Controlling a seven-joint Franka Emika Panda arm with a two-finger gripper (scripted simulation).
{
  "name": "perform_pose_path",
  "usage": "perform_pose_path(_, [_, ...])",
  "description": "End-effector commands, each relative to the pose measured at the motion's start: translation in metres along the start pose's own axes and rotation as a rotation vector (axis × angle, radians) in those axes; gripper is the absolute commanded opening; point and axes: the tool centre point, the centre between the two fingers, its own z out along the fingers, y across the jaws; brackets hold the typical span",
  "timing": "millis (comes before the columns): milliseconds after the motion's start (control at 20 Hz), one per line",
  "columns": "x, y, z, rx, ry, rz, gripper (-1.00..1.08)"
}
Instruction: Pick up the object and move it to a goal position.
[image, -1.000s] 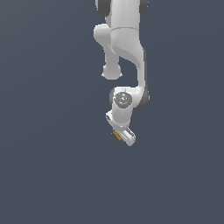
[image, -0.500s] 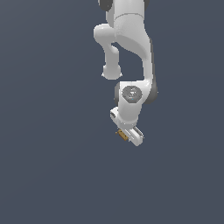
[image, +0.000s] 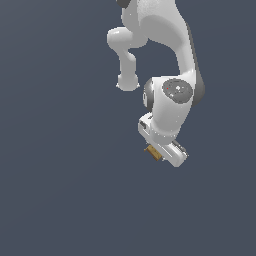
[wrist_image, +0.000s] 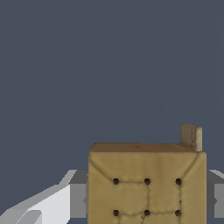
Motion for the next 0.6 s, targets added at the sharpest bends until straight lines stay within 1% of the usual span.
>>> perform_pose_path(0, [-0.004,-0.015,-0.023,0.000,0.000,0.000,-1.00])
perform_pose_path(300, [-0.011,-0.045,-0.067,0.000,0.000,0.000,-1.00])
perform_pose_path(550, [-0.015,-0.065,-0.095,0.000,0.000,0.000,-1.00])
